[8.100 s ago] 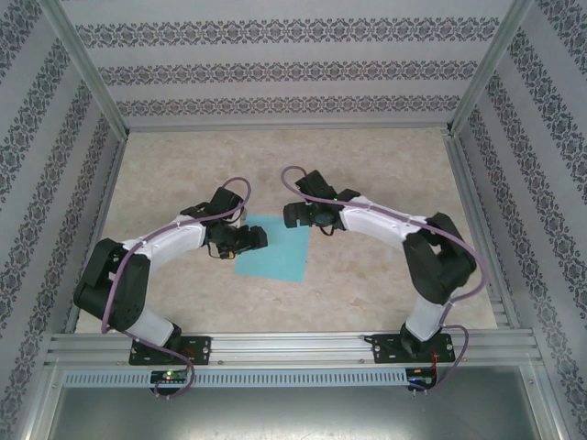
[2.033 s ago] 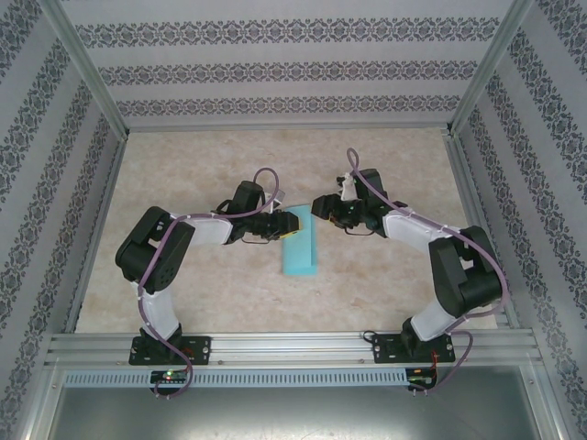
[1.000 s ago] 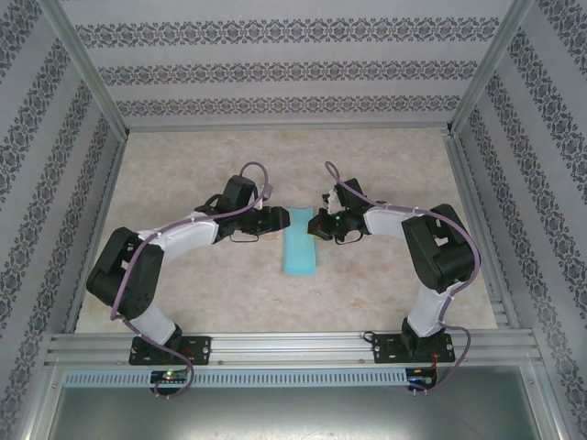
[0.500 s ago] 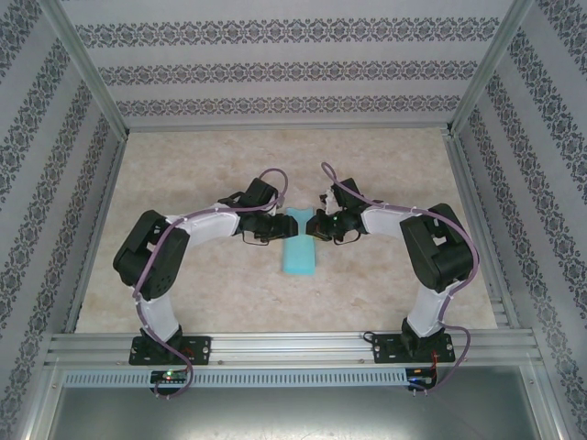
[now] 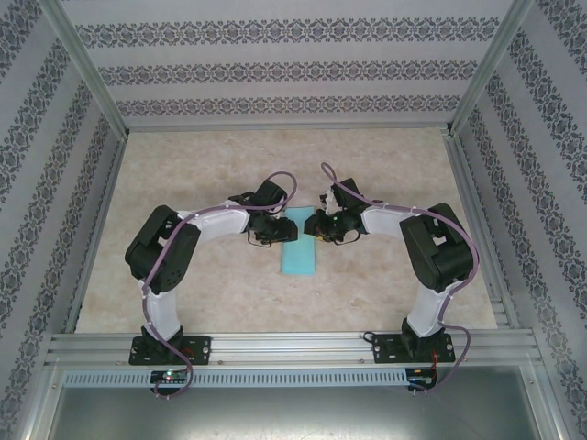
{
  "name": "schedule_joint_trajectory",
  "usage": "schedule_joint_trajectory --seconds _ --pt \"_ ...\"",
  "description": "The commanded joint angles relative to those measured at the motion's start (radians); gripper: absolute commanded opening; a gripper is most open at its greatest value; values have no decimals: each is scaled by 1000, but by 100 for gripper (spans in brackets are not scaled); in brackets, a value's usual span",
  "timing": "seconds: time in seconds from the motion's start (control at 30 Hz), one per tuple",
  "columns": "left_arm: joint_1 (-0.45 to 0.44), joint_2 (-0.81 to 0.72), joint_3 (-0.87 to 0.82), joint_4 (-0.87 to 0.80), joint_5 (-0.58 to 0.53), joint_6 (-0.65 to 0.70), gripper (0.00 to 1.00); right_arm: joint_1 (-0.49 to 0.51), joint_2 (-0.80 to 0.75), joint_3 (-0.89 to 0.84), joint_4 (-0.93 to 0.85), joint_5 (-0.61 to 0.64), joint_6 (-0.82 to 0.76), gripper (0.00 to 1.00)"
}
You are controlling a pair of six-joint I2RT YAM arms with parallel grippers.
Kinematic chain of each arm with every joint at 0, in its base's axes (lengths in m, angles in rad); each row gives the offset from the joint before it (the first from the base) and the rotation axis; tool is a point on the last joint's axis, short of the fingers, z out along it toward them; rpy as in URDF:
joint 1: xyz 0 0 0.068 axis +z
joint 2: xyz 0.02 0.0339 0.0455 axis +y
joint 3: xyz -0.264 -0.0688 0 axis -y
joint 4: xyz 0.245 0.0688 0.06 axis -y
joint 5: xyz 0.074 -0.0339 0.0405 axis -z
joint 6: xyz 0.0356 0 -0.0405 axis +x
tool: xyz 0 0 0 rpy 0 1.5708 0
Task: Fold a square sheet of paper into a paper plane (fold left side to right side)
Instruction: Hold the square sheet of paper at the center of the table.
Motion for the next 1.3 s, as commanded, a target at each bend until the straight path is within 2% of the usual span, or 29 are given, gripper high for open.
schedule_joint_trajectory --seconds 0.0,0.13,0.27,0.4,1.27 --pt "-16 26 24 -51 -30 25 51 -8 -28 13 -34 33 -25 32" --pt "-19 35 27 -58 -35 29 50 -39 -102 -6 -93 108 -61 41" --pt "-21 43 38 -75 -37 42 50 -69 -196 -27 -180 237 -114 50" --pt "-25 52 49 -93 -42 49 50 -101 -260 -62 -206 300 -129 53" --pt "-53 101 120 -168 -73 89 51 -107 -285 -86 -181 280 -115 58"
